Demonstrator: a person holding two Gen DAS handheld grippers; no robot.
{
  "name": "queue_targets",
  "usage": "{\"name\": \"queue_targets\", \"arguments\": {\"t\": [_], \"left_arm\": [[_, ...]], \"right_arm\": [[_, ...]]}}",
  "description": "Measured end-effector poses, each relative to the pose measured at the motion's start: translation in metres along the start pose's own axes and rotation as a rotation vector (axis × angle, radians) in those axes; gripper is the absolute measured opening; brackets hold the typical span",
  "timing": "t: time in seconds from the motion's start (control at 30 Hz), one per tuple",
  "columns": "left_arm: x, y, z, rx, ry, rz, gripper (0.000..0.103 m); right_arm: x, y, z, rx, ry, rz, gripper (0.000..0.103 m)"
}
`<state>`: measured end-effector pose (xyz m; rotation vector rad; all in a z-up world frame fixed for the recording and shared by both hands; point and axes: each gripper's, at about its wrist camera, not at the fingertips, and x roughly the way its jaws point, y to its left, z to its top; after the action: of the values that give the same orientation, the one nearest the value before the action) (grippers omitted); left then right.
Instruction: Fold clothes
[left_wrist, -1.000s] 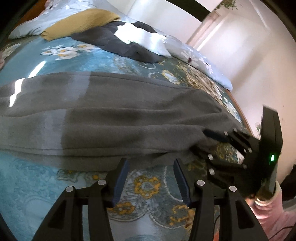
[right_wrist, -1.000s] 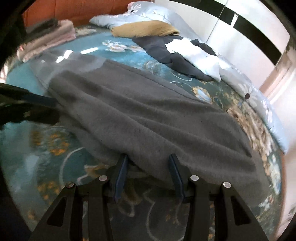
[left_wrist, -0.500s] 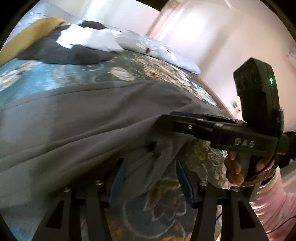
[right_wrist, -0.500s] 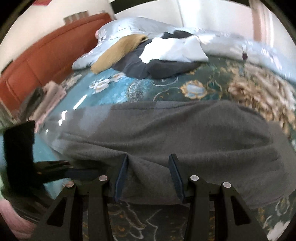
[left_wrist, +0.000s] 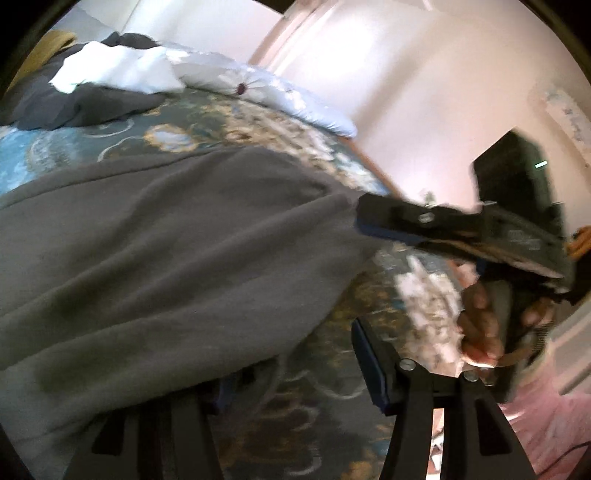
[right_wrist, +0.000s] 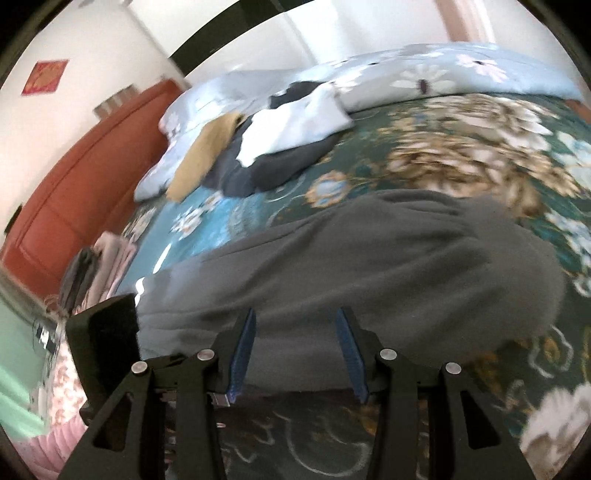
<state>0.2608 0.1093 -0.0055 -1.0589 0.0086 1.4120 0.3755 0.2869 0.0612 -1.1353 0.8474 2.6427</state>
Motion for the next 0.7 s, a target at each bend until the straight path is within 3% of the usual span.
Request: {"name": "queue_targets", "arguments": {"t": [0.17, 0.37, 0.57, 0.7], "left_arm": [[-0.014, -0.025, -0.01, 0.05, -0.011, -0.043, 0.061], [0.004, -0.027, -0.03, 0.03, 0.058, 0.017, 0.062], [0.011, -0.043, -0.042, 0.106, 0.067, 0.092, 0.067], [0.005, -0.034, -0.043, 0.034, 0.057, 0.061, 0.067]], "right_arm": [[-0.023, -0.032, -0.005, 0.093, -0.053, -0.031, 0.047], [-0.025, -0.056, -0.016, 0.165, -0.05, -0.048, 0.047], [-0.016, -0.078, -0.02, 0.229, -0.043, -0.064, 0.047], [-0.007, -0.093, -0.026, 0.277, -0.015, -0.067, 0.047]]}}
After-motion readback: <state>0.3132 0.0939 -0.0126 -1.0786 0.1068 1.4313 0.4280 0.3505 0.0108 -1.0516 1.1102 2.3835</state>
